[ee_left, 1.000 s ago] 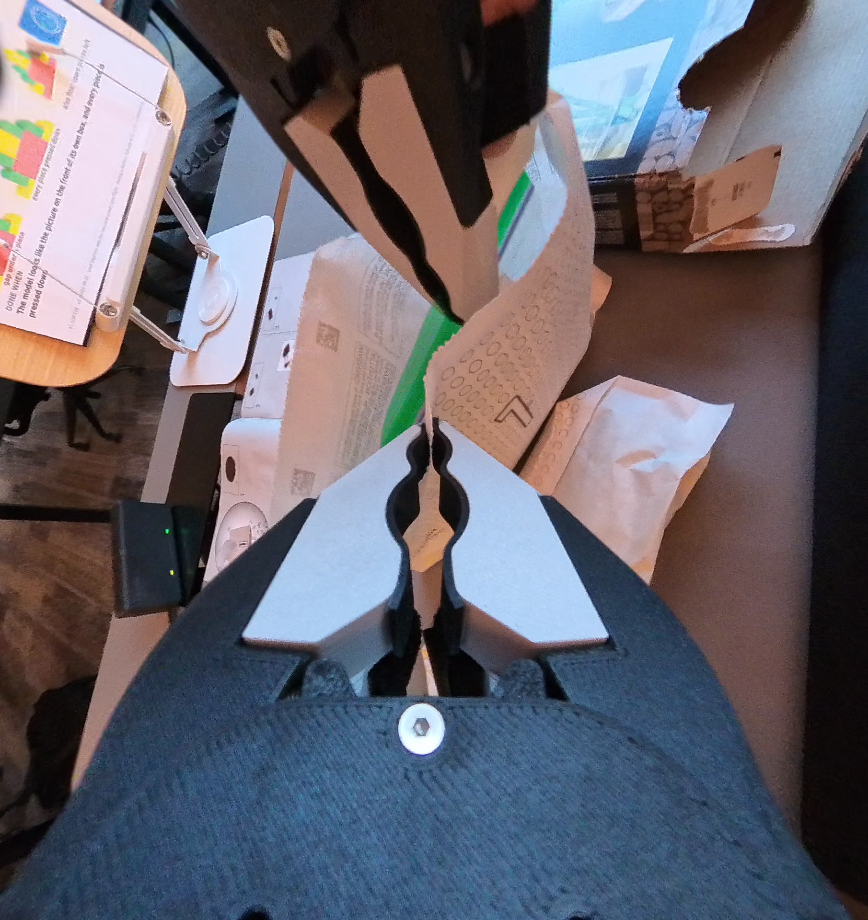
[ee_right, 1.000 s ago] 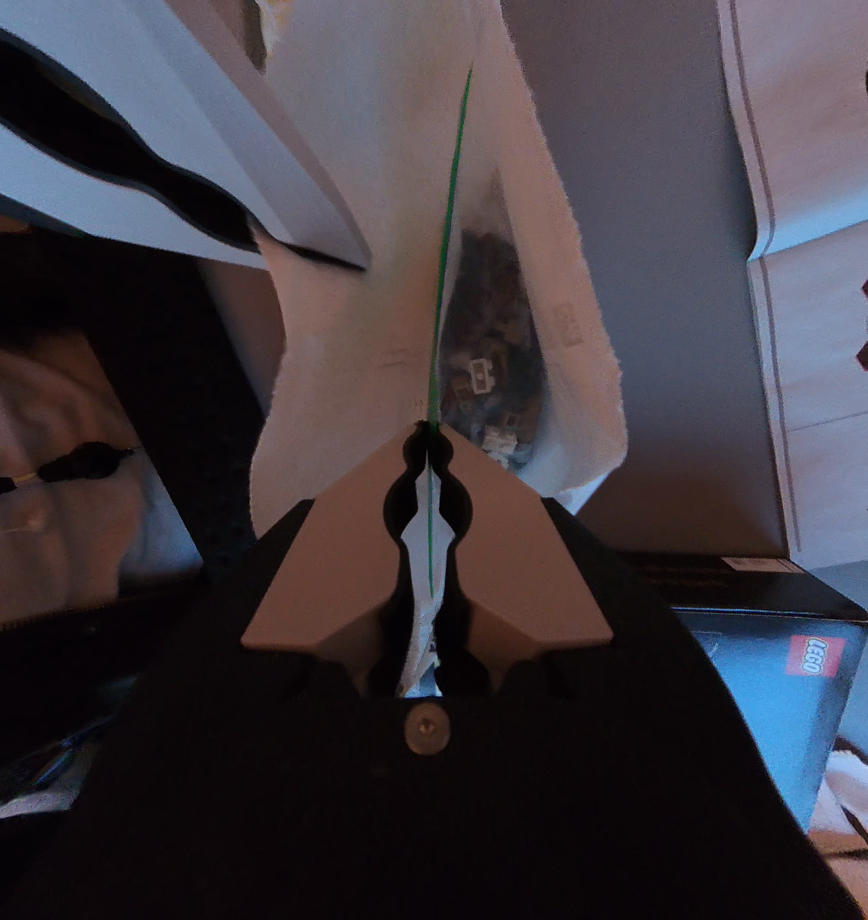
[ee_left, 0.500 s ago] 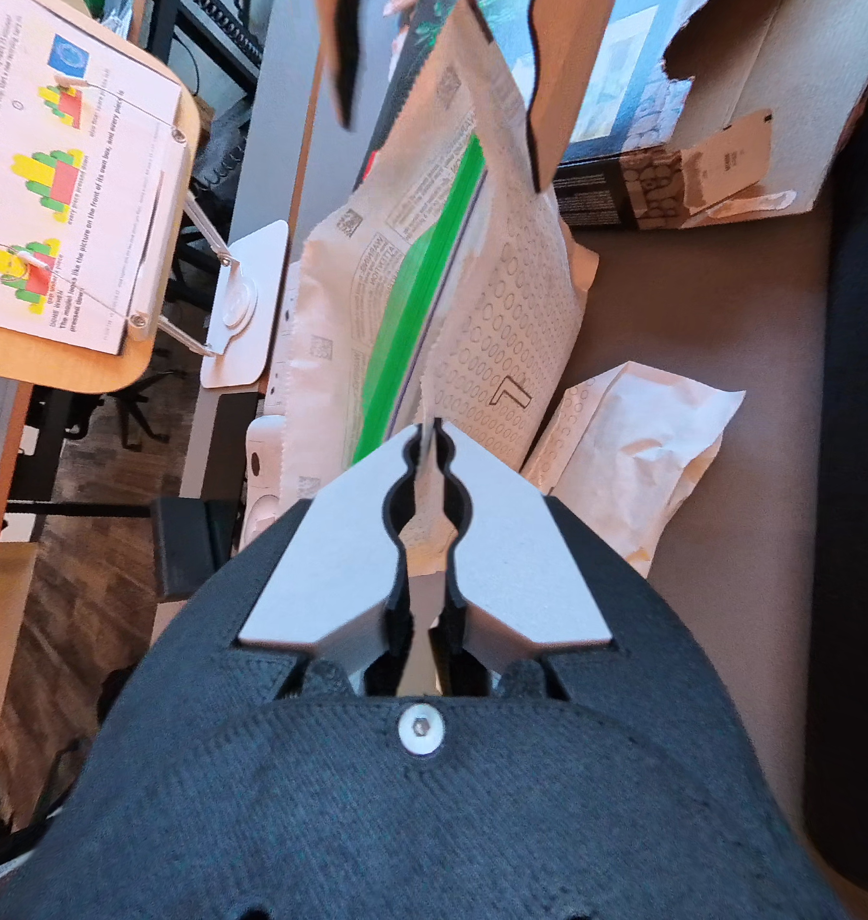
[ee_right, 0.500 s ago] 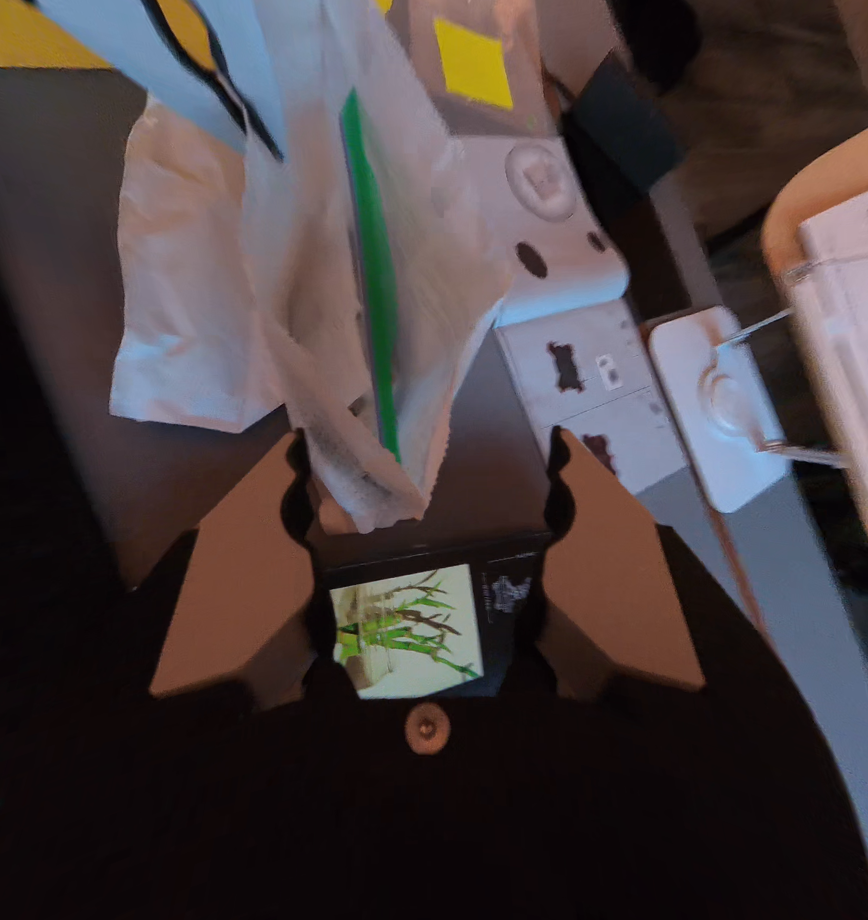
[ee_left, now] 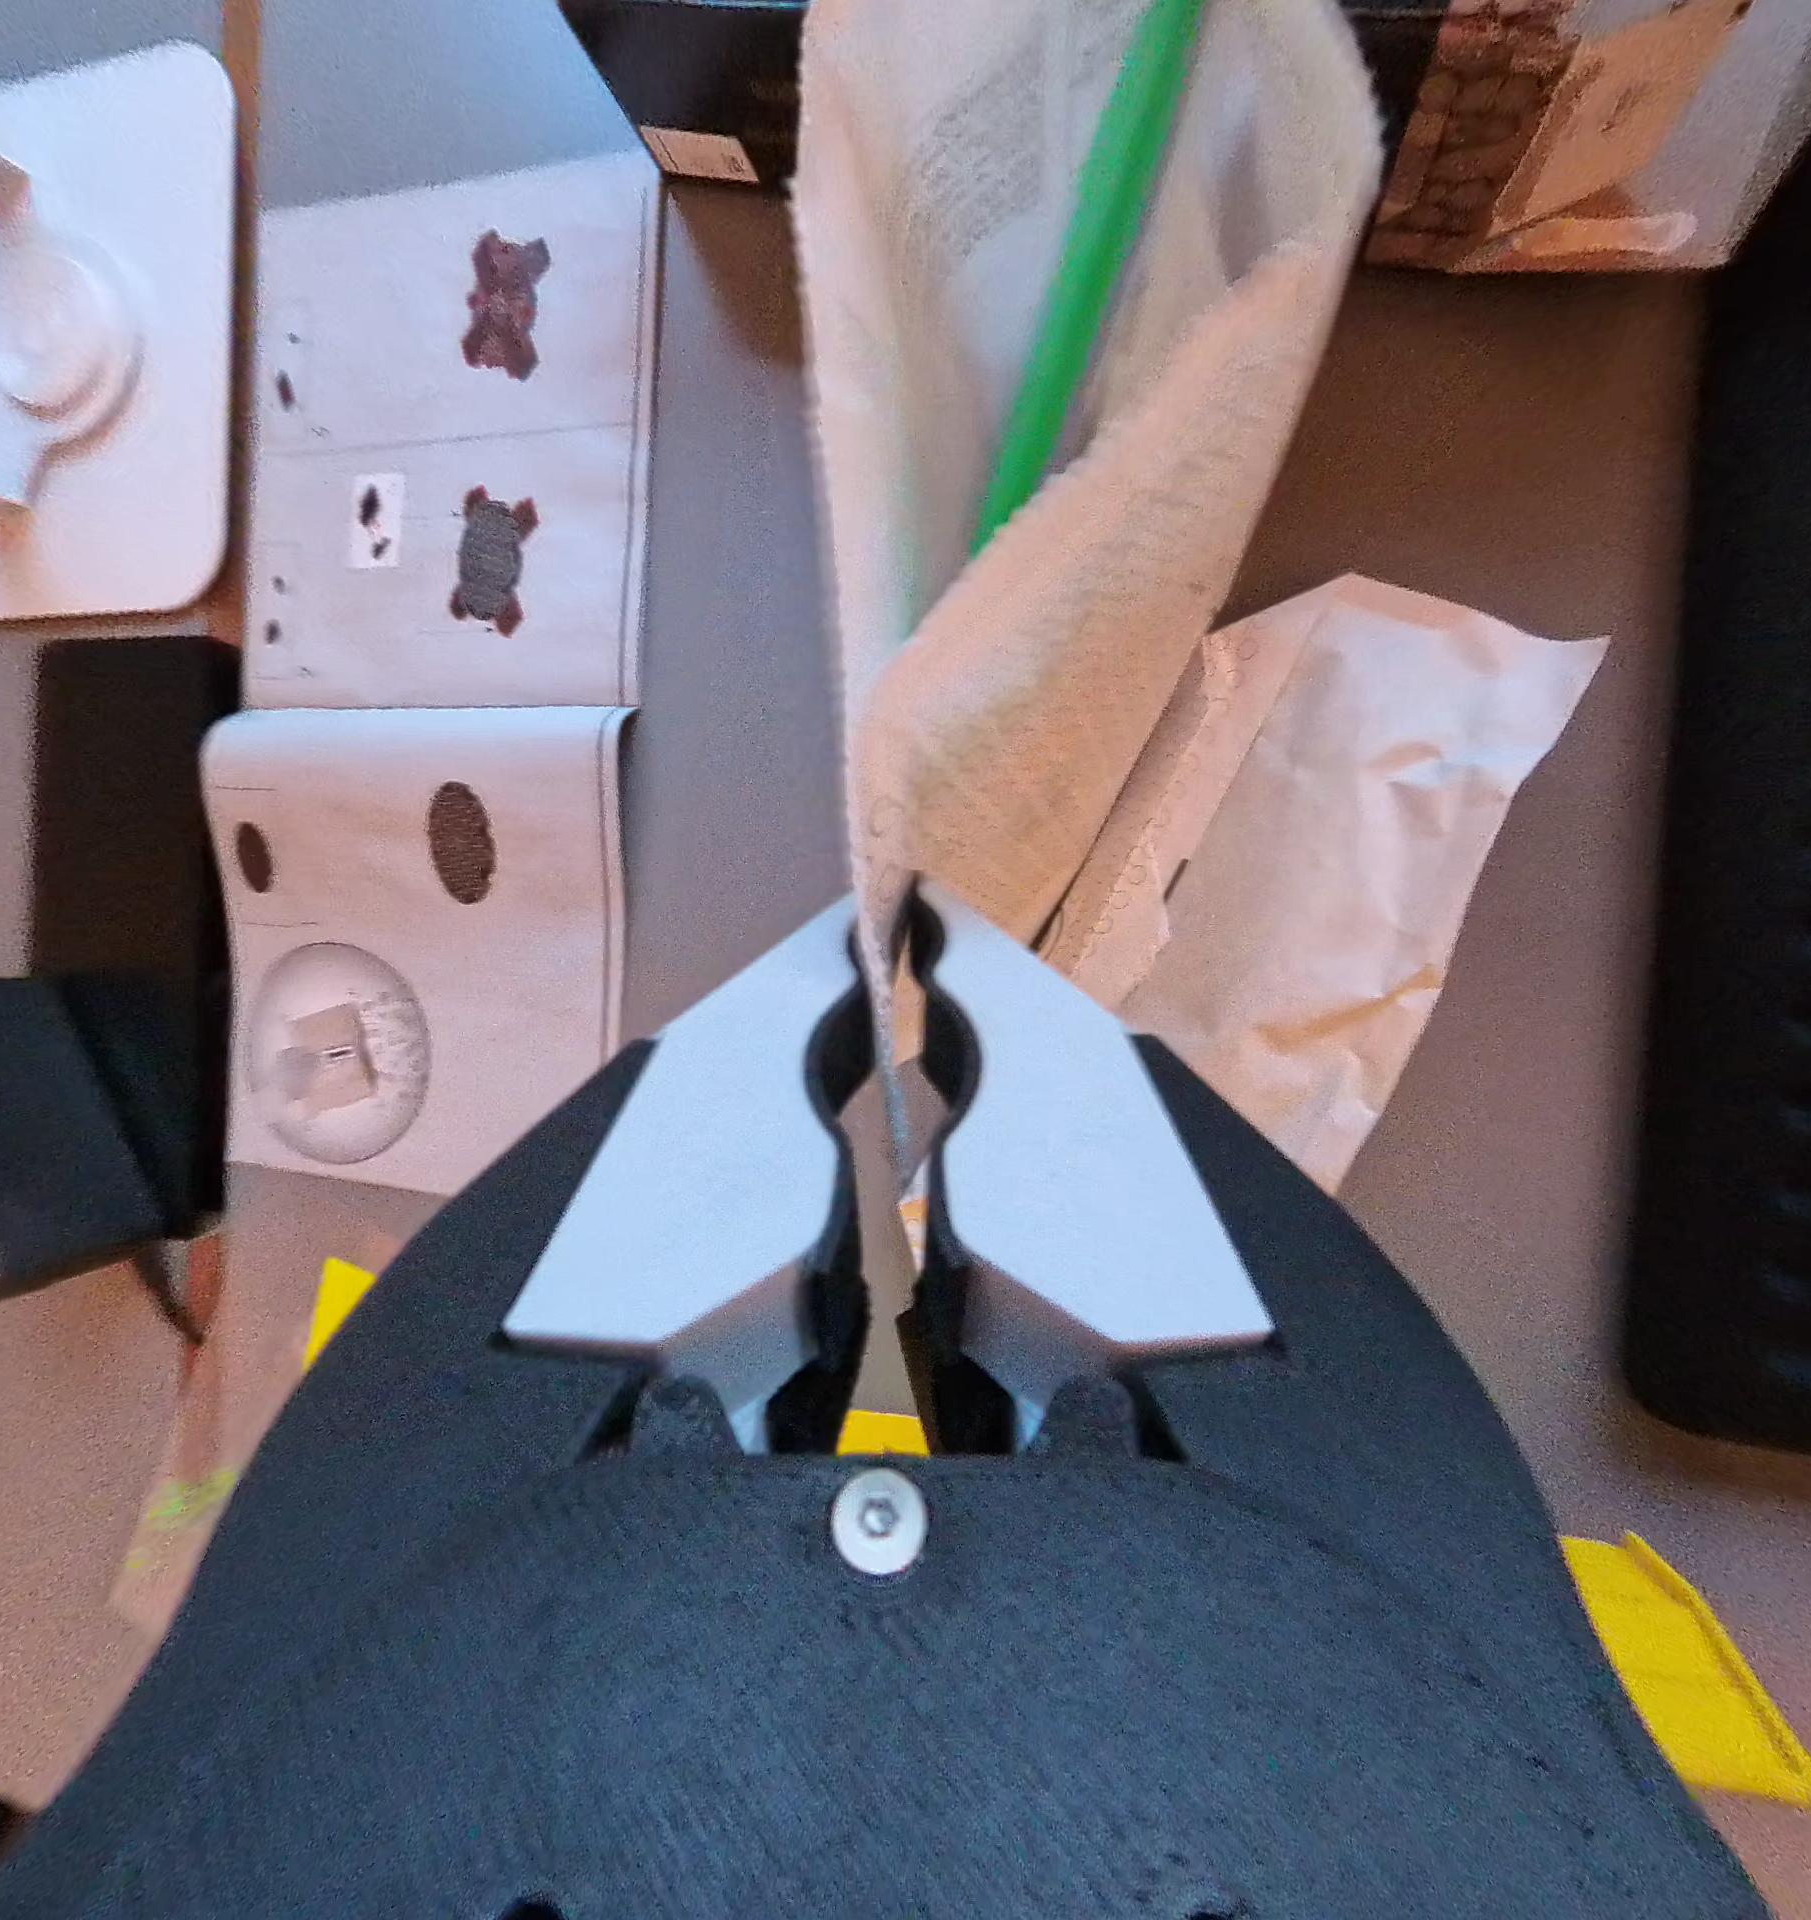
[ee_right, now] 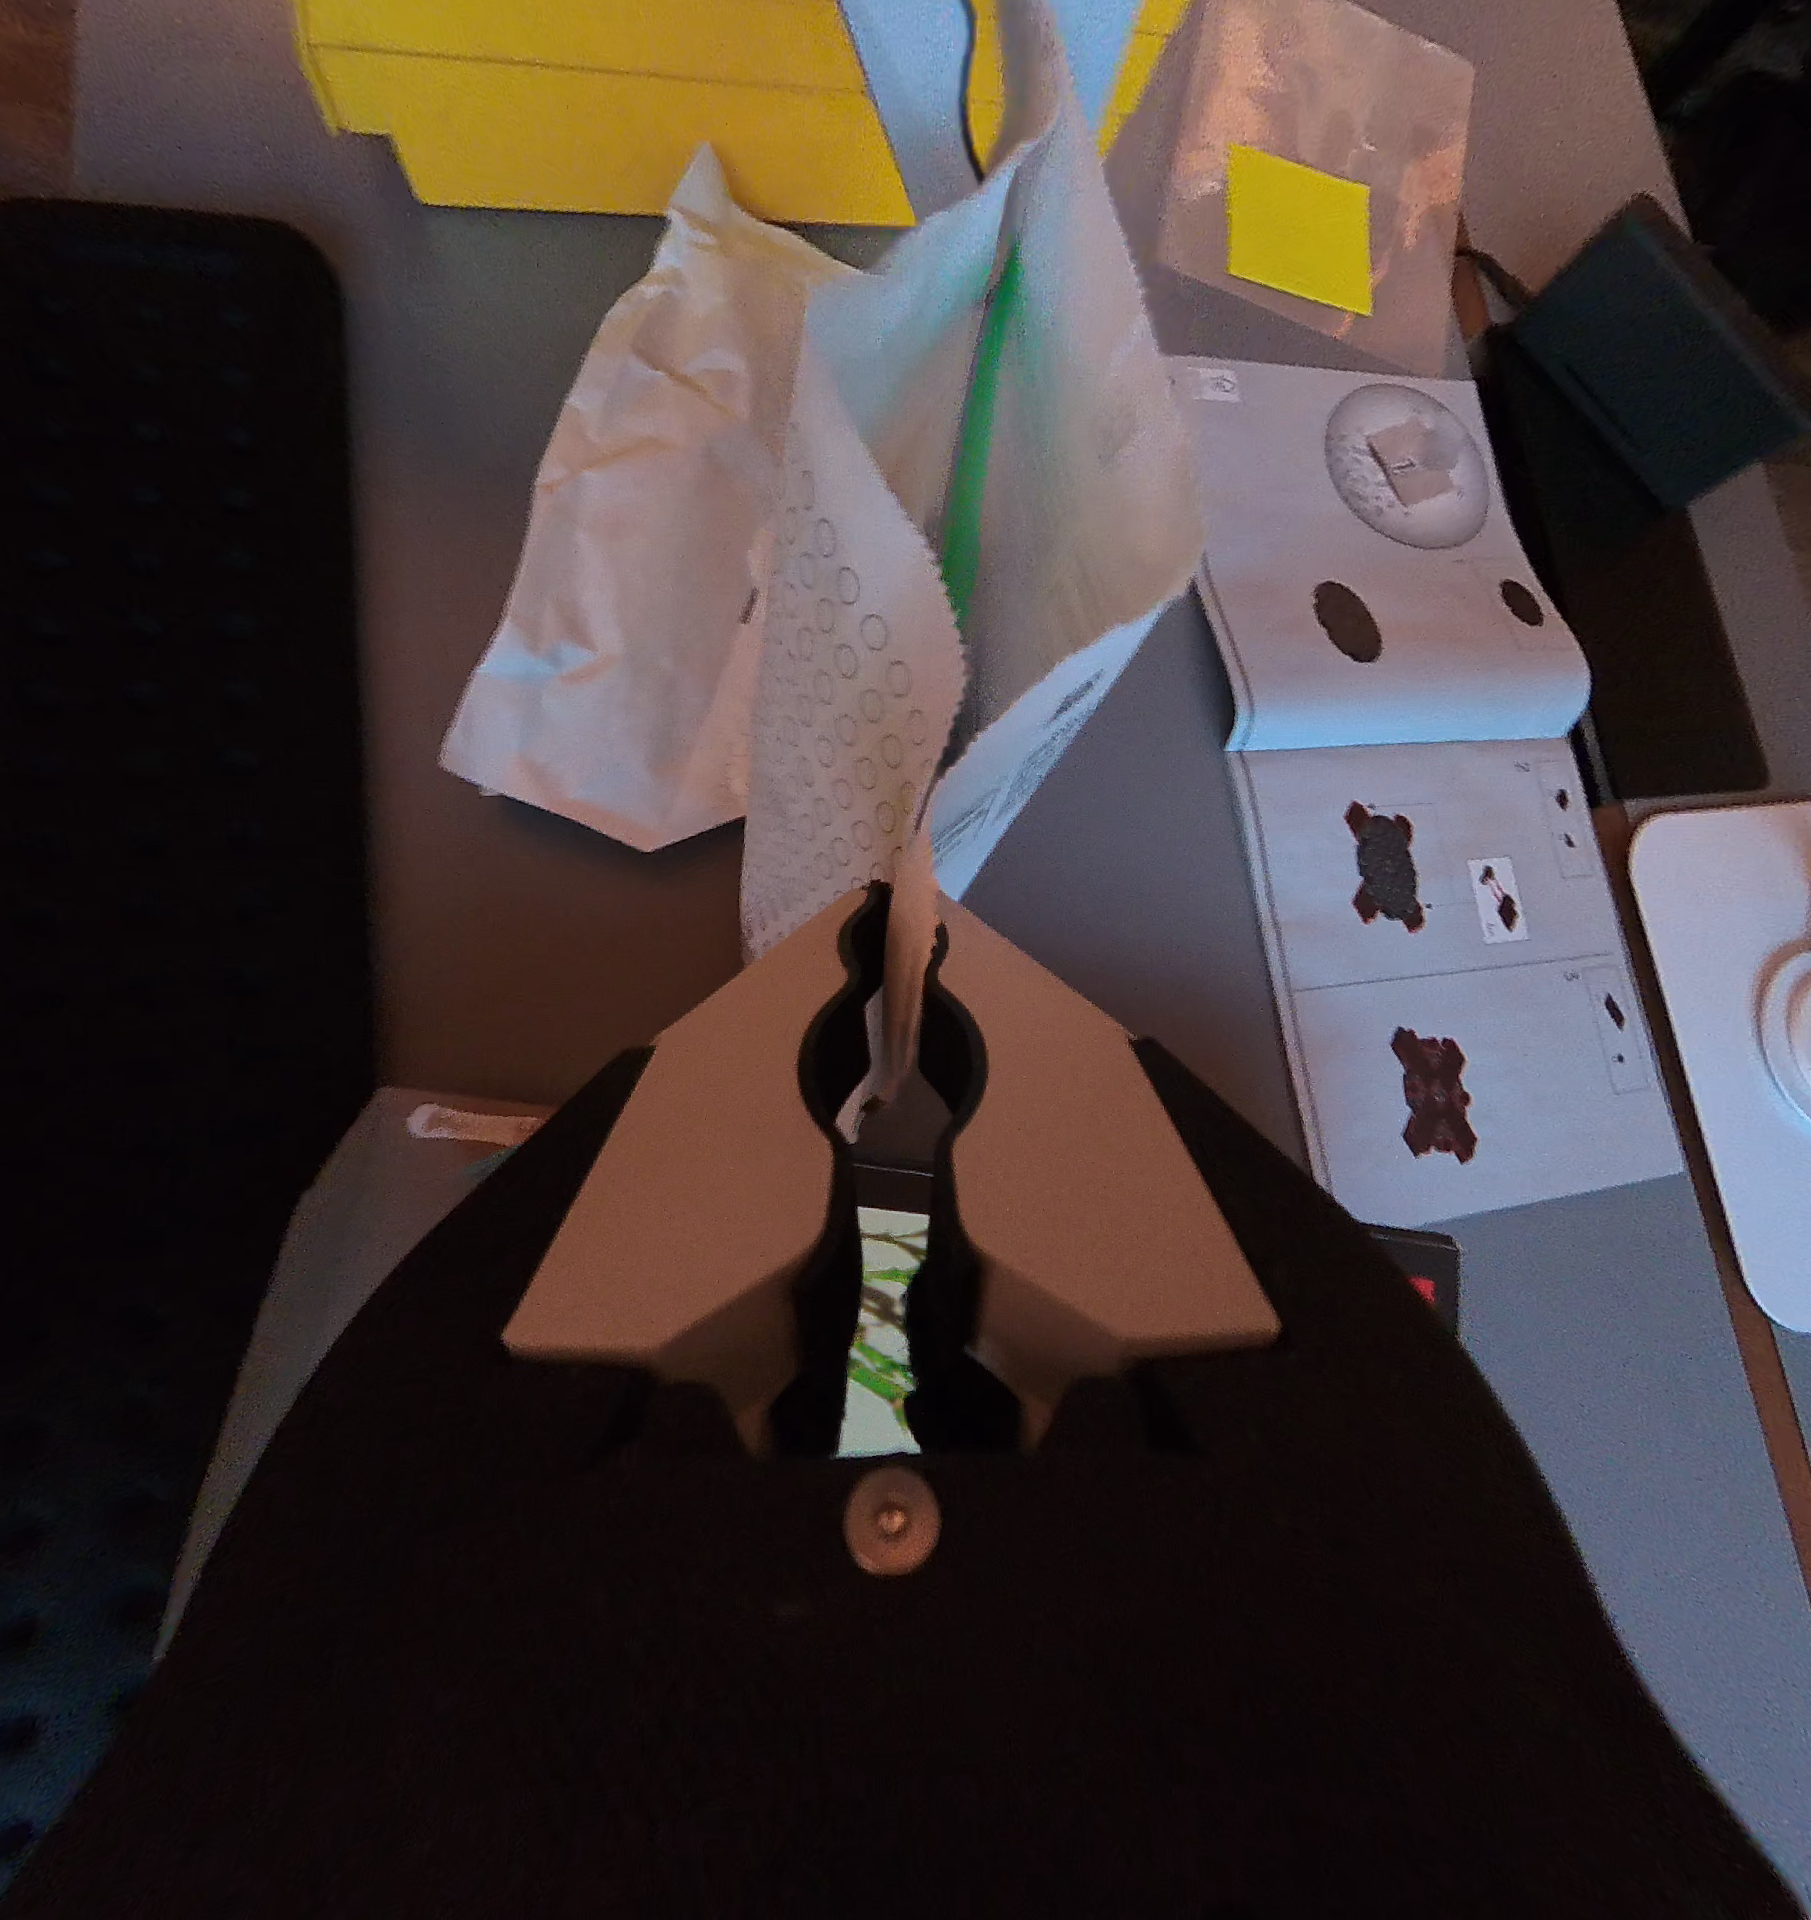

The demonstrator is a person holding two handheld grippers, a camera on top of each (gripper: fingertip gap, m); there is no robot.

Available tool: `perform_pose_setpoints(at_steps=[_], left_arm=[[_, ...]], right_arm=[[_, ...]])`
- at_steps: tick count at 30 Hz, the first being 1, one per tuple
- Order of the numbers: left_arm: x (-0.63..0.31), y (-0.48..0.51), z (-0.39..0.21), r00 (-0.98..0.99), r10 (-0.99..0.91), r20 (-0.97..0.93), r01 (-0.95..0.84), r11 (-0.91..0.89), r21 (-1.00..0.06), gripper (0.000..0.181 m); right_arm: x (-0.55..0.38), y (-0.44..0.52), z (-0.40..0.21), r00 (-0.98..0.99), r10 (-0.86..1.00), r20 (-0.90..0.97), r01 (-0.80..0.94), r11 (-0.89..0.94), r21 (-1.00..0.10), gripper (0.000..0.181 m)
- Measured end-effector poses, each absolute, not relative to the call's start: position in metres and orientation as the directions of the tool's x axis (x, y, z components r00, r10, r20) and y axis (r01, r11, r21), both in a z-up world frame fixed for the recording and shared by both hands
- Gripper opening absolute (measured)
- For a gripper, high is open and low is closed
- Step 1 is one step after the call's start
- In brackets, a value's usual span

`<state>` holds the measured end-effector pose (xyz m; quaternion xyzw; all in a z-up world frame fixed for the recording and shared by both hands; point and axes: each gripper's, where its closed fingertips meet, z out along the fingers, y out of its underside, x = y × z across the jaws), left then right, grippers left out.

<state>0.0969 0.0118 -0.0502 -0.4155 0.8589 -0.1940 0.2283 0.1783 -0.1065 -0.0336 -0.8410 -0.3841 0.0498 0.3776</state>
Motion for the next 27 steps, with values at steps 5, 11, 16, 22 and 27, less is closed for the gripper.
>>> perform_pose_setpoints(at_steps=[5,11,16,22,27], left_arm=[[0.107,0.028,-0.003,-0.446,-0.863,-0.239,-0.610,0.488,-0.624,0.000],[0.079,0.010,-0.014,-0.472,-0.831,-0.294,-0.560,0.540,-0.628,0.000],[0.066,-0.001,-0.050,-0.484,-0.872,-0.074,-0.669,0.424,-0.611,0.000],[0.060,-0.009,-0.052,-0.438,-0.885,0.159,-0.744,0.258,-0.616,0.000],[0.054,-0.013,-0.053,-0.474,-0.870,0.136,-0.711,0.287,-0.643,0.000]], right_arm=[[0.209,-0.085,0.017,0.770,0.559,0.309,0.547,-0.329,-0.770,0.001],[0.189,-0.106,-0.005,0.715,0.654,0.248,0.547,-0.301,-0.781,0.000],[0.170,-0.120,-0.034,0.688,0.719,0.101,0.505,-0.374,-0.778,0.001],[0.145,-0.123,-0.026,0.718,0.695,-0.019,0.427,-0.463,-0.777,0.050],[0.140,-0.114,-0.039,0.713,0.699,0.058,0.501,-0.450,-0.739,0.001]])
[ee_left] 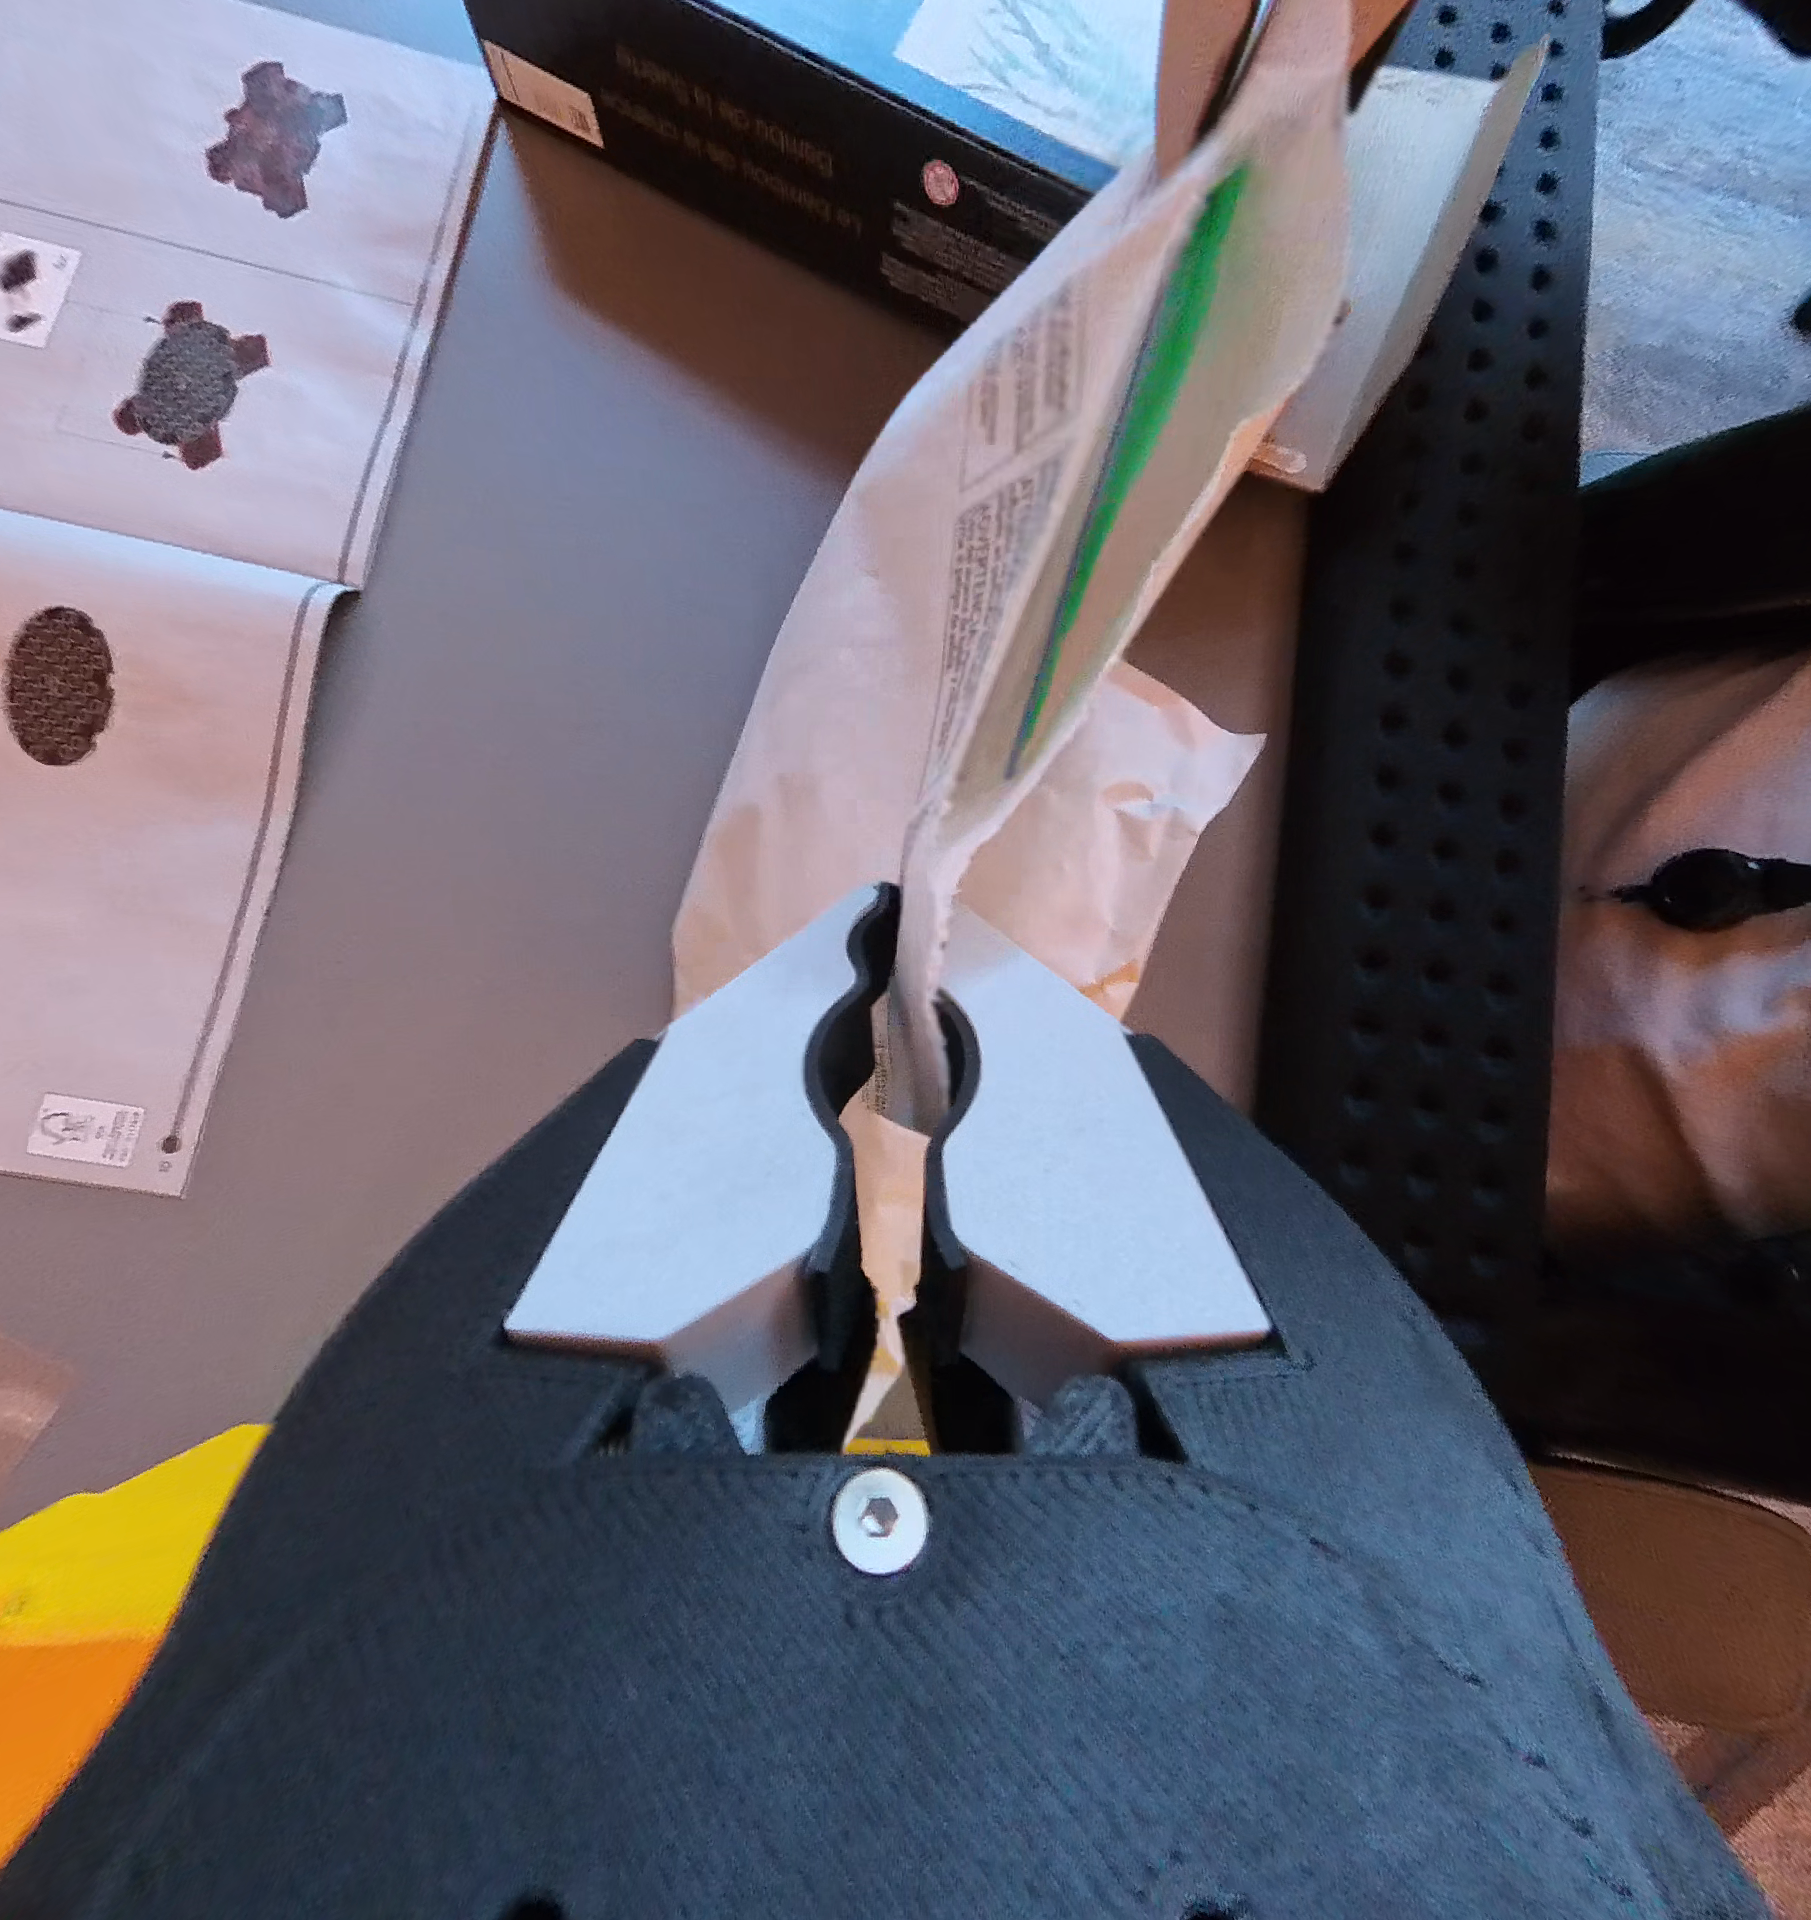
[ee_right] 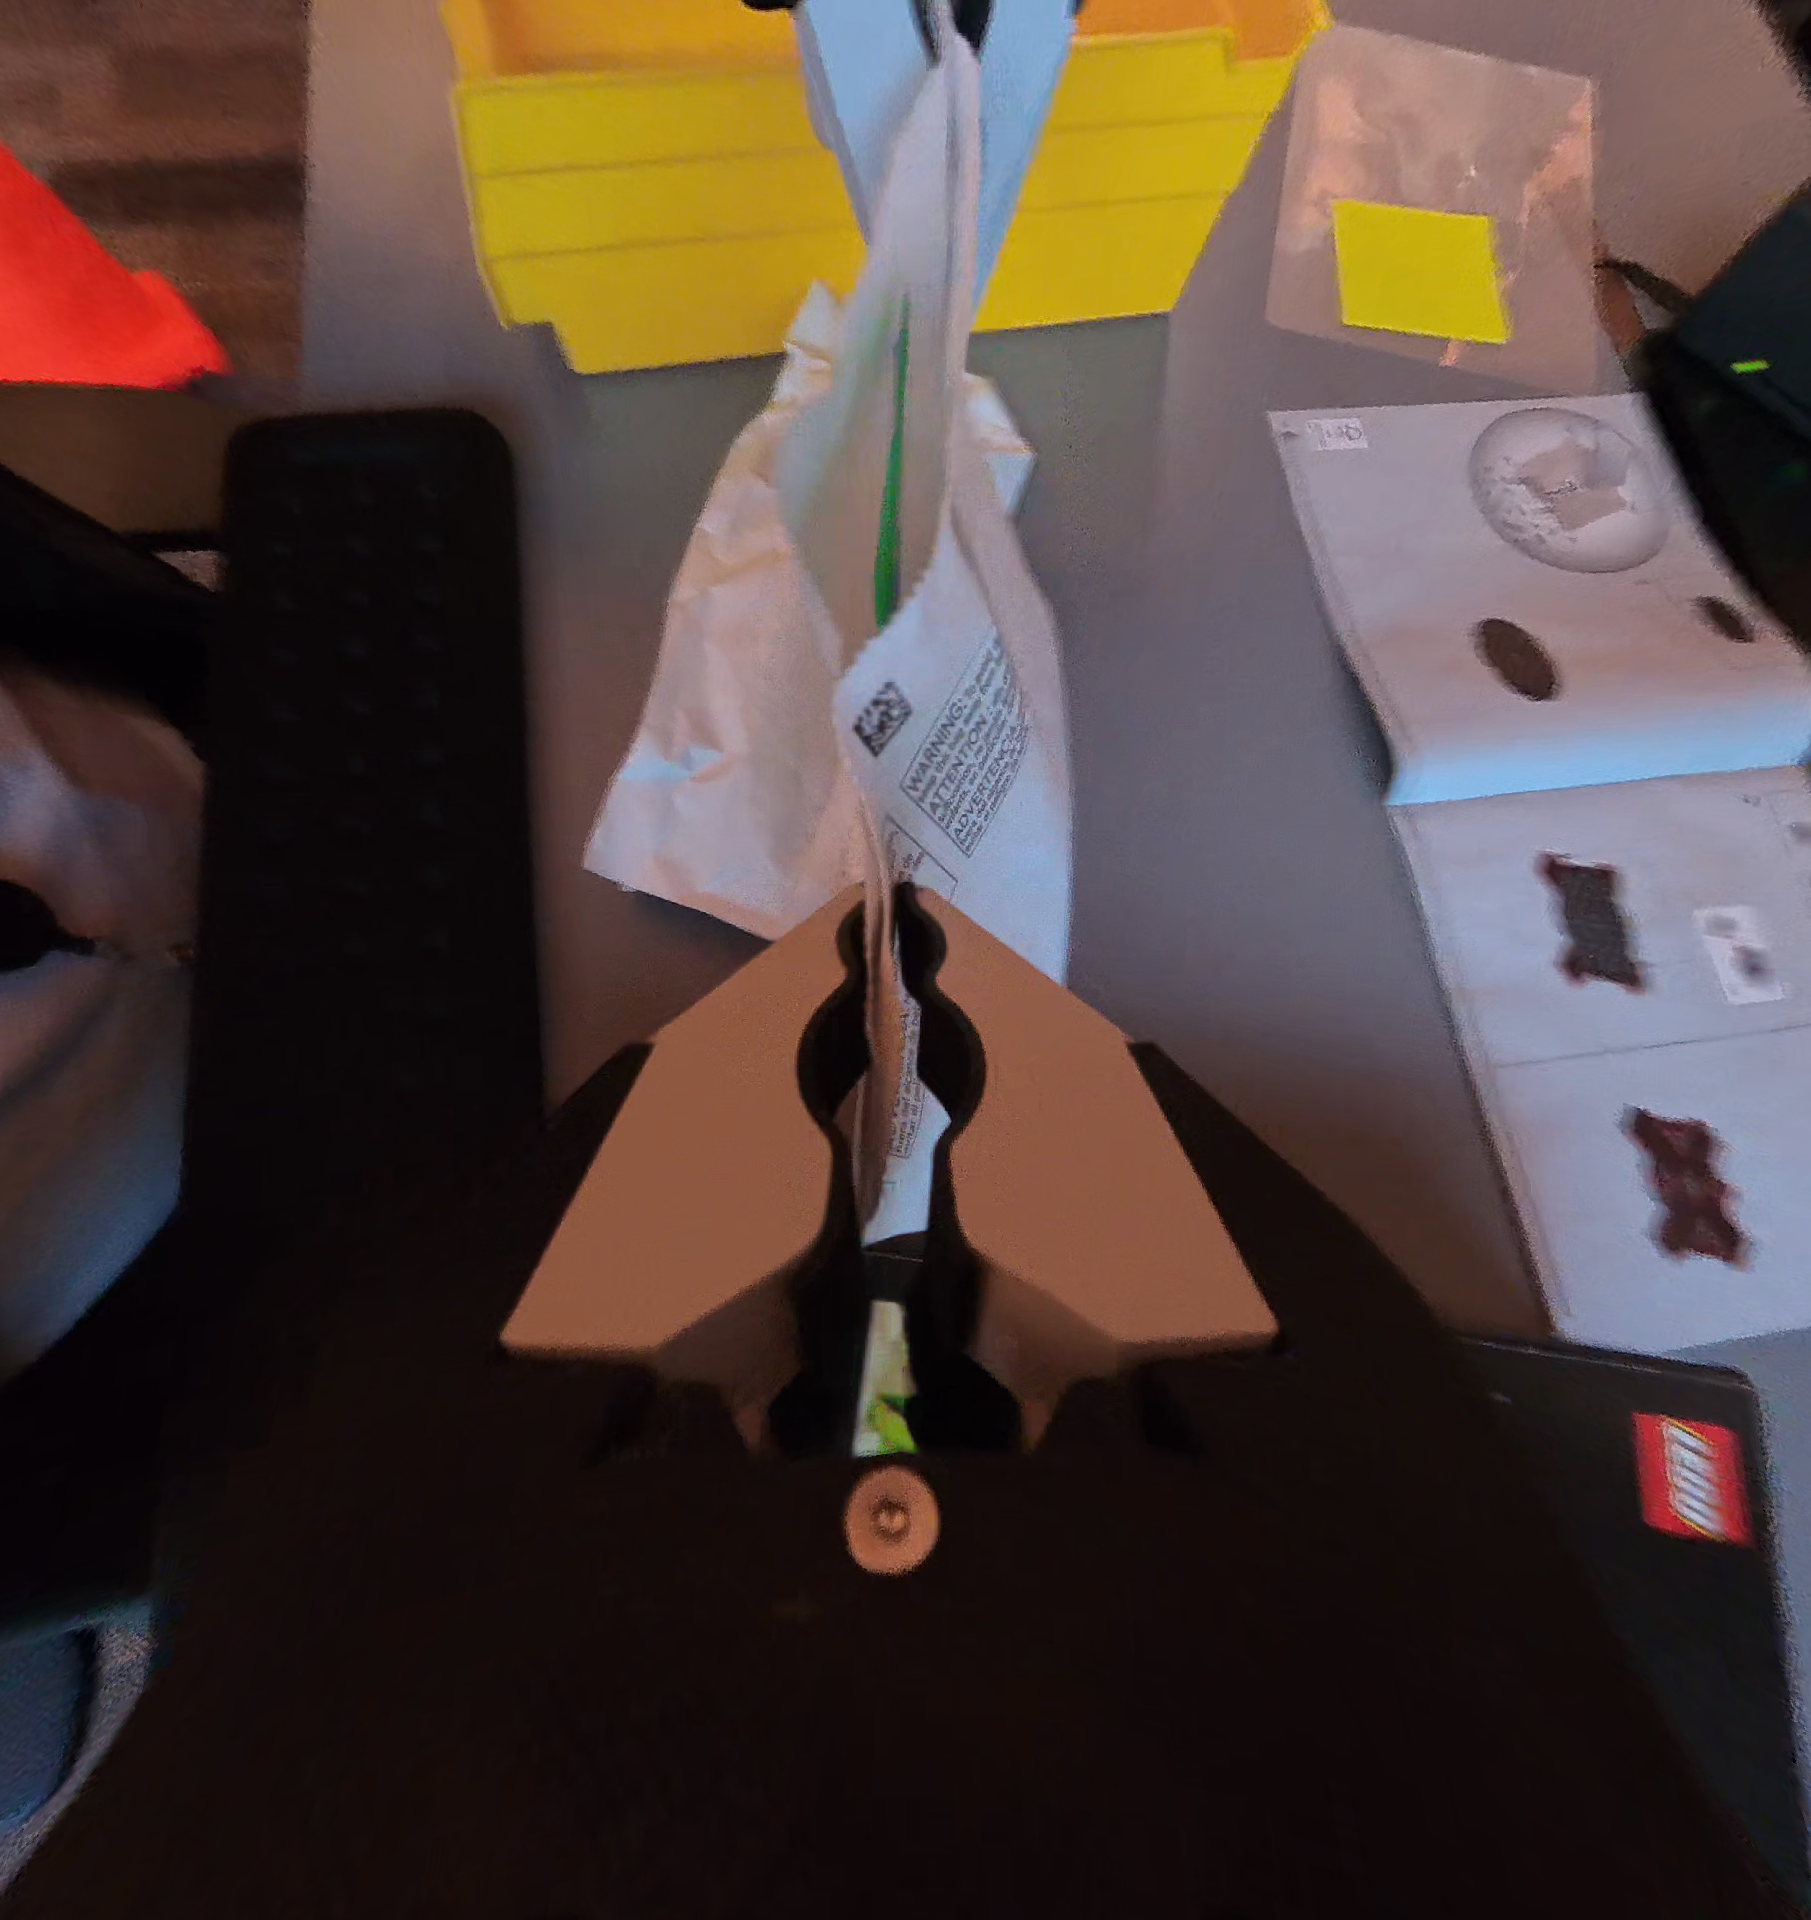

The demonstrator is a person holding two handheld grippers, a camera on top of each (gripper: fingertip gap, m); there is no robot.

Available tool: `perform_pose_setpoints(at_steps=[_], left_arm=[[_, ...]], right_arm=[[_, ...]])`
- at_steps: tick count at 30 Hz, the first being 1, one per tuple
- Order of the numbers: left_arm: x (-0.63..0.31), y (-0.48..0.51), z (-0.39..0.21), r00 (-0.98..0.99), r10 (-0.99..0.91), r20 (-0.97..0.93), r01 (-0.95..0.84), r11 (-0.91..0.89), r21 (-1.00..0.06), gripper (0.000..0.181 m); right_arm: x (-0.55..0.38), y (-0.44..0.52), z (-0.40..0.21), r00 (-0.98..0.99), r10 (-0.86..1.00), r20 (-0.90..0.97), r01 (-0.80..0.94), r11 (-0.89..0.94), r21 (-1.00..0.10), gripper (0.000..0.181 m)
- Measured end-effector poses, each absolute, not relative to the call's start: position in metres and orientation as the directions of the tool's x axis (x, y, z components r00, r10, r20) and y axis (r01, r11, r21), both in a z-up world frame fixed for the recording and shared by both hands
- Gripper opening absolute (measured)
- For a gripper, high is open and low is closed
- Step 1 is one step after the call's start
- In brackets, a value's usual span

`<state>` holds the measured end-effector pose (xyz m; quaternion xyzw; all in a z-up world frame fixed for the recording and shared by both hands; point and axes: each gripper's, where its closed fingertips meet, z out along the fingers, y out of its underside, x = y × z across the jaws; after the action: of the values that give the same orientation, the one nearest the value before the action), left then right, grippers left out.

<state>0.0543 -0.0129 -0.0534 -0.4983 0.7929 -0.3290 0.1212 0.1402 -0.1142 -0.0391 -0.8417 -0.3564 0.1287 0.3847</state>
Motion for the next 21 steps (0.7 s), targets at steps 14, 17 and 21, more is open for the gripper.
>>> perform_pose_setpoints(at_steps=[14,17,21], left_arm=[[0.050,-0.009,-0.032,-0.282,-0.730,0.623,-0.865,-0.087,-0.494,0.038],[0.068,-0.003,-0.003,-0.368,-0.839,0.401,-0.751,0.014,-0.660,0.066],[0.090,-0.048,0.003,-0.523,-0.846,0.100,-0.638,0.312,-0.704,0.082]], right_arm=[[0.146,-0.125,-0.045,0.466,0.424,-0.776,0.039,-0.887,-0.461,0.001],[0.146,-0.125,-0.047,0.441,0.393,-0.807,0.042,-0.907,-0.419,0.001],[0.144,-0.124,-0.046,0.424,0.410,-0.808,0.062,-0.903,-0.425,0.001]])
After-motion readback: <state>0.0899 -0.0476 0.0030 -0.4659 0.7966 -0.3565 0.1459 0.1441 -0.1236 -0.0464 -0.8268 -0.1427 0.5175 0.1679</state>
